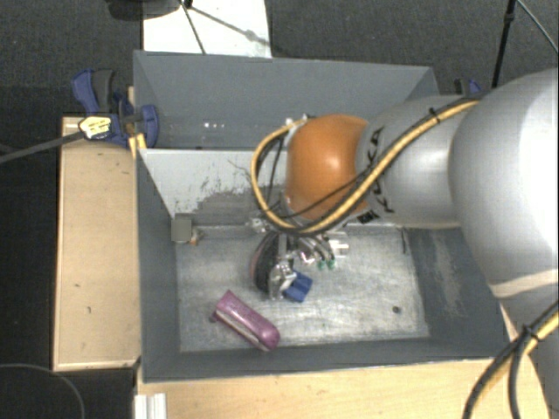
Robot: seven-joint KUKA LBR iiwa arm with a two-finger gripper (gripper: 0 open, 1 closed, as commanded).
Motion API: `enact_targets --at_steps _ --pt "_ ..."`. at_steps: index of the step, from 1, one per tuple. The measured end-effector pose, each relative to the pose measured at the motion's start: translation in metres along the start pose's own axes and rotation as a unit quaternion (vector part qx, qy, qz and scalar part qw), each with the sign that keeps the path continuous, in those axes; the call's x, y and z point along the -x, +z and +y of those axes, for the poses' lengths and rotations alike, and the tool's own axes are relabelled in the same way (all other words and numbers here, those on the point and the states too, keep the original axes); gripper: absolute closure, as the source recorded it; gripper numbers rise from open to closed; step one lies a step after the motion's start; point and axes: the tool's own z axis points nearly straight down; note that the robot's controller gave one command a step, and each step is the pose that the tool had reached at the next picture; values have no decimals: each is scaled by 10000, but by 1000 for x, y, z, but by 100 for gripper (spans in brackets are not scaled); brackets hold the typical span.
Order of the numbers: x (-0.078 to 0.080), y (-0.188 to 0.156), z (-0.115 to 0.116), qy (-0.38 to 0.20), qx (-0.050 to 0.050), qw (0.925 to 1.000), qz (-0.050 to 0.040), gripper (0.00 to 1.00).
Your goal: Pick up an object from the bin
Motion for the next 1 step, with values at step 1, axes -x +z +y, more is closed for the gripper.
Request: enact_targets --at_steps 1 --pt "-2 3 0 7 -6 10000 18 100"
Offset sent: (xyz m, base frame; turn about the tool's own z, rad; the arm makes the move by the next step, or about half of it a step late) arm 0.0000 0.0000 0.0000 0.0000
